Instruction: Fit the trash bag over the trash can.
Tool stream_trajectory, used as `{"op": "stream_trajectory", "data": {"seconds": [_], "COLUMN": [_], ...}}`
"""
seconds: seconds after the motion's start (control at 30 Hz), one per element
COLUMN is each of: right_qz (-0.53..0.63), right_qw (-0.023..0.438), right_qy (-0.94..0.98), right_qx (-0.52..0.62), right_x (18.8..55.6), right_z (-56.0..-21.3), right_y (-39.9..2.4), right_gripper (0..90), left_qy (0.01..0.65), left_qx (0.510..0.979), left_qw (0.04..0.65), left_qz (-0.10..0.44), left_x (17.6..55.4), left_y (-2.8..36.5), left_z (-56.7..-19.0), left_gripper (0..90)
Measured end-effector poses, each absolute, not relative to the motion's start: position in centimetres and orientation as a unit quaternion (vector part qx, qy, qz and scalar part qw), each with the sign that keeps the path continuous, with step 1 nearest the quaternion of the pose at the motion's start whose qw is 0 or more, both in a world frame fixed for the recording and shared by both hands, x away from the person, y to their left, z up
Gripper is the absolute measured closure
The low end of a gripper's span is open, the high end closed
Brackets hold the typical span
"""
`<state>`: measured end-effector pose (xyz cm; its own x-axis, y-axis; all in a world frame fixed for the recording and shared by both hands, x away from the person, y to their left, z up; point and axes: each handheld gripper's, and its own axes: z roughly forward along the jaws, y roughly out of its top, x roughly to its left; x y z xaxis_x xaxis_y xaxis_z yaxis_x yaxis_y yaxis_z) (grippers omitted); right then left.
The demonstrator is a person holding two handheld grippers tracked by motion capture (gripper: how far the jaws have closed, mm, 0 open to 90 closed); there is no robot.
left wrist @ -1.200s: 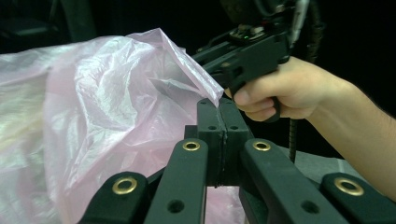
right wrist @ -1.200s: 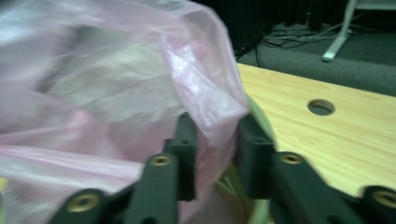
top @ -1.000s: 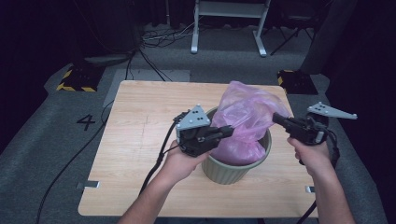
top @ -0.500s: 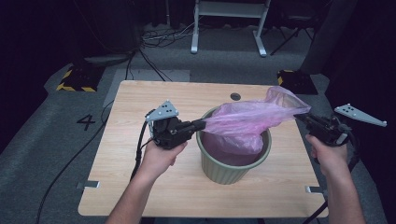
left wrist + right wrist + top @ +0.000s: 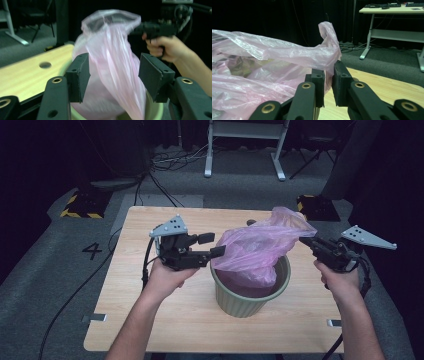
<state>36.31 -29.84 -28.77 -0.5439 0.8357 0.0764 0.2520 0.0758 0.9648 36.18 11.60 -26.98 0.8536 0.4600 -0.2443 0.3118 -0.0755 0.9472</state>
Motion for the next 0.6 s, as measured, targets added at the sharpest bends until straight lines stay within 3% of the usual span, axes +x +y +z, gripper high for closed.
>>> {"op": "stream_trajectory", "data": {"seconds": [0.27, 0.6], "right_qz": [0.551, 0.558], "right_qw": [0.257, 0.237], "right_qy": [0.692, 0.704], "right_qx": [0.389, 0.37], "right_x": [36.6, 37.1], "right_z": [-29.1, -29.5], "right_y": [-29.4, -28.1], "right_gripper": [81.1, 80.3], "left_qy": [0.228, 0.212], "left_qx": [0.764, 0.808], "left_qw": [0.603, 0.55], "left_qz": [0.043, -0.008], "left_x": [39.0, 42.8], "left_y": [8.8, 4.5], "left_z": [-24.2, -24.8], "left_gripper": [41.5, 40.2]}}
